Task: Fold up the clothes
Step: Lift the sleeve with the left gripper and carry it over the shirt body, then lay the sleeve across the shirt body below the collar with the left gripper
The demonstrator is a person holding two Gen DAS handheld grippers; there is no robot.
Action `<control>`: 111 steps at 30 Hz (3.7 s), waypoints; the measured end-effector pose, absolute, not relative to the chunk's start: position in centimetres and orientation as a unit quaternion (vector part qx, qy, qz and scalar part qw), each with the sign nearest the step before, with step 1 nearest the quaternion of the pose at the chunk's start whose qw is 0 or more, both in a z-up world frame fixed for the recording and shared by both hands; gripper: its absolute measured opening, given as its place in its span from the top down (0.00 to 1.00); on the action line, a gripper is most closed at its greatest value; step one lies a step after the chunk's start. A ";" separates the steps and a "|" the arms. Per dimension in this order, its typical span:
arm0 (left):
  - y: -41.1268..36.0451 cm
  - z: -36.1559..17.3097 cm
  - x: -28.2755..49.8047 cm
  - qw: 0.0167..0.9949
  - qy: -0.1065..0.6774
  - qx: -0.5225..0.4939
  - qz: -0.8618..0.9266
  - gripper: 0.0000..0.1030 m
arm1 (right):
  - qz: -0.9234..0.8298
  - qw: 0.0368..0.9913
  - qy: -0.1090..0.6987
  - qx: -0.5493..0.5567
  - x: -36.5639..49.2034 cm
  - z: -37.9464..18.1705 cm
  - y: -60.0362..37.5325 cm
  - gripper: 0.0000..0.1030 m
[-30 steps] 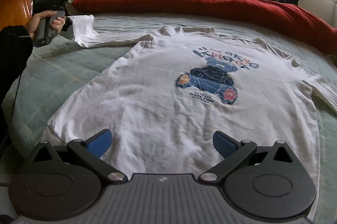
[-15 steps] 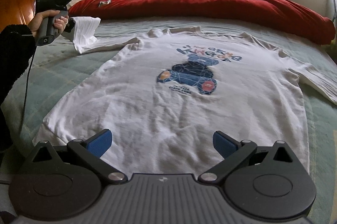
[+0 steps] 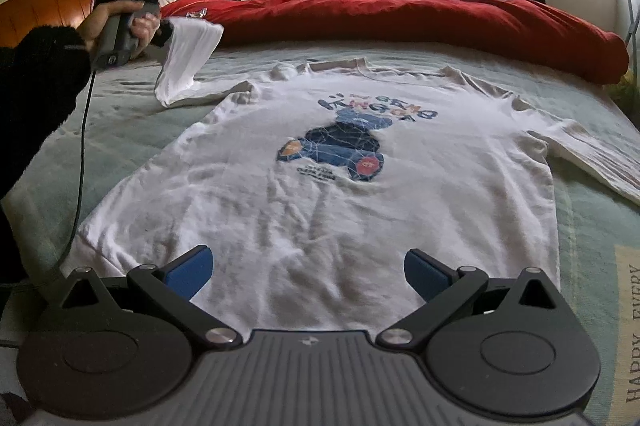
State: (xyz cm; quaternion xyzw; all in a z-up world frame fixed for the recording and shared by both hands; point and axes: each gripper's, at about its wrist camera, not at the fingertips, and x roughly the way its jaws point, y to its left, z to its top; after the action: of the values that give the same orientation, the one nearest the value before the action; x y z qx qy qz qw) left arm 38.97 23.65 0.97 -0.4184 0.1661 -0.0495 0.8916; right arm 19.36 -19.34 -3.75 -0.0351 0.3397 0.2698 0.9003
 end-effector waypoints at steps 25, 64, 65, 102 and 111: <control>10.1 5.2 45.1 0.887 0.214 -0.390 -0.121 0.10 | 0.260 0.906 0.334 0.015 19.4 -4.6 -24.3 0.00; -6.7 0.5 51.2 0.884 0.343 -0.260 -0.180 0.10 | 0.256 0.889 0.381 0.004 20.2 -5.7 -24.6 0.00; -7.2 0.0 51.1 0.885 0.347 -0.250 -0.181 0.10 | 0.256 0.888 0.381 0.003 20.2 -5.8 -24.6 0.00; -21.7 -4.4 44.1 0.822 0.352 0.384 -0.231 0.08 | 0.223 0.903 0.366 -0.011 18.6 -4.2 -25.3 0.00; -10.0 -2.5 46.2 0.806 0.484 -0.082 -0.332 0.08 | 0.220 0.906 0.362 -0.001 18.4 -4.2 -25.6 0.00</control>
State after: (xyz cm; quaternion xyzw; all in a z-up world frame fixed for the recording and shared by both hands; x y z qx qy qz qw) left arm 46.23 -9.99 -2.53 -0.0824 0.4836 -0.3318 0.8058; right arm 18.44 -25.61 -4.20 -0.0011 0.3625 0.2199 0.9057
